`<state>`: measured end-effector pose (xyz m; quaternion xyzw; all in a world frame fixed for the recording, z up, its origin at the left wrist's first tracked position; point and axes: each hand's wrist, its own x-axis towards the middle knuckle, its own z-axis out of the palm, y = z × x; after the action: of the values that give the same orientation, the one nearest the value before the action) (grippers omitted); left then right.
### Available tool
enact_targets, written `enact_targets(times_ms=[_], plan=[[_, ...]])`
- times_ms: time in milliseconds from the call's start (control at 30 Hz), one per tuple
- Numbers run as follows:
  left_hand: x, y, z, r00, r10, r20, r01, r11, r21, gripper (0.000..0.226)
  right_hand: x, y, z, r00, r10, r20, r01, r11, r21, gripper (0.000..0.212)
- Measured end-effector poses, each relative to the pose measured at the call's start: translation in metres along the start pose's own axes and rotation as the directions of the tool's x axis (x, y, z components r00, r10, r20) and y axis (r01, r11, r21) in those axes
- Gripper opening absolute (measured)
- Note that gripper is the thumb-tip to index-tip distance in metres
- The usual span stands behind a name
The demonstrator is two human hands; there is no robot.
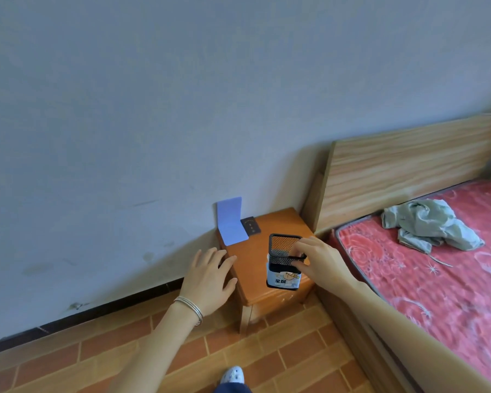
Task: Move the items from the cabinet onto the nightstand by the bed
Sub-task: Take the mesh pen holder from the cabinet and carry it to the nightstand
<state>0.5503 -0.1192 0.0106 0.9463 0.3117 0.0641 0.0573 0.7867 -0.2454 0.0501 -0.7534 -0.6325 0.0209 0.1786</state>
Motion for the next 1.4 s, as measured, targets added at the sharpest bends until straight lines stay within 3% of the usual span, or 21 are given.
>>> enact_targets(times_ms=[267,500,633,933,1200,1333,1400], plan=[[0.154,-0.042,0.062,0.985,0.024,0.173,-0.023,1.000,-0.010,0.052,0.133,0.091,0.051,0.999,0.034,0.027,-0.035,0.999,0.017,0.017],[0.252,-0.064,0.162,0.945,0.038,0.324,-0.026,0.999,-0.042,0.049,0.216,0.182,0.144,0.996,0.085,0.033,-0.086,0.995,0.048,0.017],[0.304,-0.079,0.250,0.957,-0.020,0.288,0.034,0.998,-0.044,0.050,0.249,0.243,0.219,1.000,-0.001,0.012,0.001,1.000,-0.003,0.027],[0.375,-0.099,0.399,0.903,-0.114,0.414,0.134,0.991,-0.018,0.052,0.286,0.349,0.351,0.981,-0.192,-0.025,0.192,0.981,-0.010,0.027],[0.389,-0.111,0.434,0.921,-0.167,0.353,0.203,0.977,-0.067,0.049,0.312,0.370,0.387,0.963,-0.247,-0.108,0.256,0.963,0.083,0.020],[0.390,-0.109,0.436,0.941,-0.174,0.290,0.220,0.967,-0.131,0.070,0.327,0.366,0.396,0.961,-0.240,-0.140,0.251,0.966,0.064,0.026],[0.390,-0.109,0.437,0.936,-0.177,0.304,0.223,0.967,-0.123,0.071,0.330,0.366,0.399,0.960,-0.241,-0.142,0.250,0.967,0.045,0.032]])
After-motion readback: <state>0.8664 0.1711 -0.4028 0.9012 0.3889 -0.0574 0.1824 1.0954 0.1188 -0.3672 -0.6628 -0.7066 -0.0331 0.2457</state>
